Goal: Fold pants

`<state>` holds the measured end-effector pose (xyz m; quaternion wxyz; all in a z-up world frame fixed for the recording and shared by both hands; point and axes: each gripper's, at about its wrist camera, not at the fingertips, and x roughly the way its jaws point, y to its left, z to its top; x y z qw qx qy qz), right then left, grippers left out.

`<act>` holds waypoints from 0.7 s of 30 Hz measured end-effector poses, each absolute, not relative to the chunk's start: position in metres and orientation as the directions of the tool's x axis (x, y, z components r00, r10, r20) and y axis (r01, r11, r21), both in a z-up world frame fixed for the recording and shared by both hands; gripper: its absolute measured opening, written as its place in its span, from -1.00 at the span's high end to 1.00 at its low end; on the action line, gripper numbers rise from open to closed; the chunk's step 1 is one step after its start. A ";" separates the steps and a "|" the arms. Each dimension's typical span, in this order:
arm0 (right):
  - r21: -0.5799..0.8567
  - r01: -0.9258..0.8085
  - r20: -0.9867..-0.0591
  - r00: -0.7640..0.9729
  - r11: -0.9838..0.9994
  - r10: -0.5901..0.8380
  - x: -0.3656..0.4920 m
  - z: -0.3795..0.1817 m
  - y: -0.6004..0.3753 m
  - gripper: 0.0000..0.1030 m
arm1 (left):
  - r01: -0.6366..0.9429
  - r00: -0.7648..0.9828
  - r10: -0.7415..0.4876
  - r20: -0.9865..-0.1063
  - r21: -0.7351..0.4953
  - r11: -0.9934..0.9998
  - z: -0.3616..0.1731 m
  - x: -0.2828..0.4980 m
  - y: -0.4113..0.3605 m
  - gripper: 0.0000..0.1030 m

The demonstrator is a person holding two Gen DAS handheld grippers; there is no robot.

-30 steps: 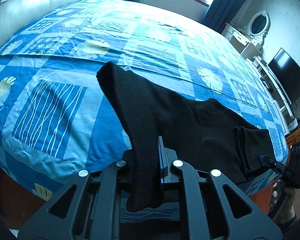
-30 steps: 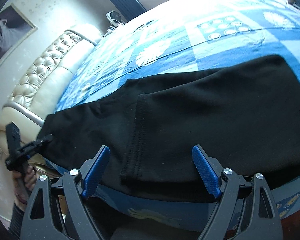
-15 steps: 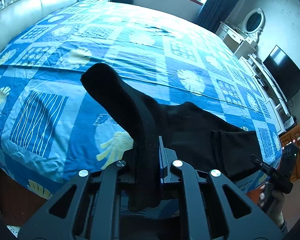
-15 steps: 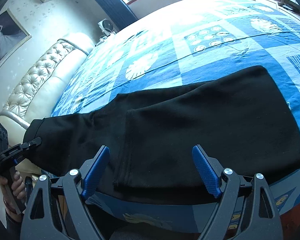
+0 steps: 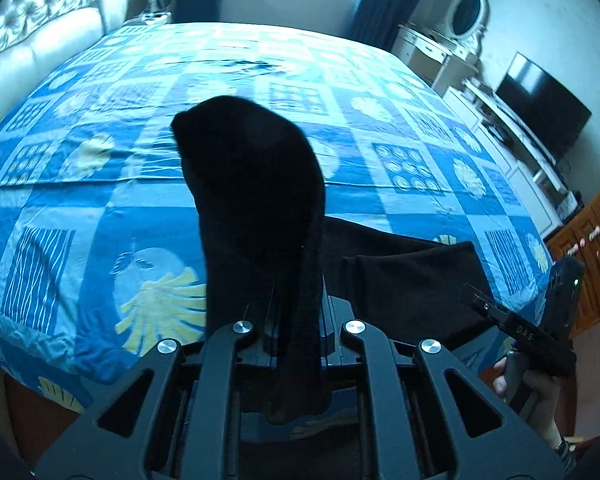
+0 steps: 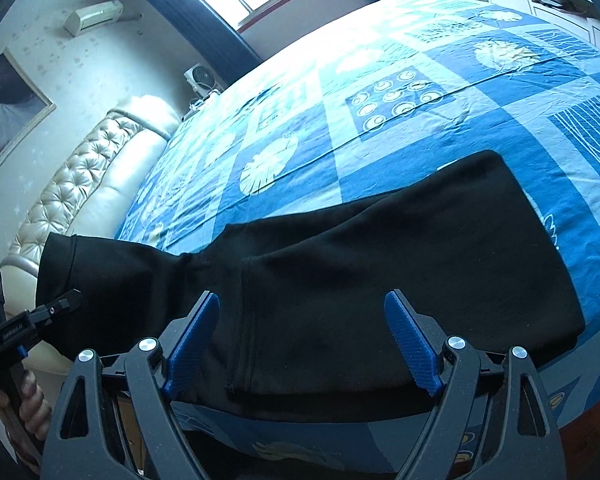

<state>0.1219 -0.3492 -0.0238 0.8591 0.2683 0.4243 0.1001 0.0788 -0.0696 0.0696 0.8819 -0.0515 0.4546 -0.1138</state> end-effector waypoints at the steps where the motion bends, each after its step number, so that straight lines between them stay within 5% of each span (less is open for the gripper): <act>1: 0.550 0.059 -0.673 0.623 0.833 0.400 0.122 -0.023 -0.351 -0.63 | 0.160 0.561 -0.243 -0.792 -0.184 0.970 0.069 0.079 -0.077 0.76; 21: 0.630 0.155 -0.638 0.662 0.761 0.393 0.126 -0.029 -0.398 -0.63 | 0.200 0.482 -0.110 -0.869 -0.013 0.980 -0.003 0.095 -0.208 0.76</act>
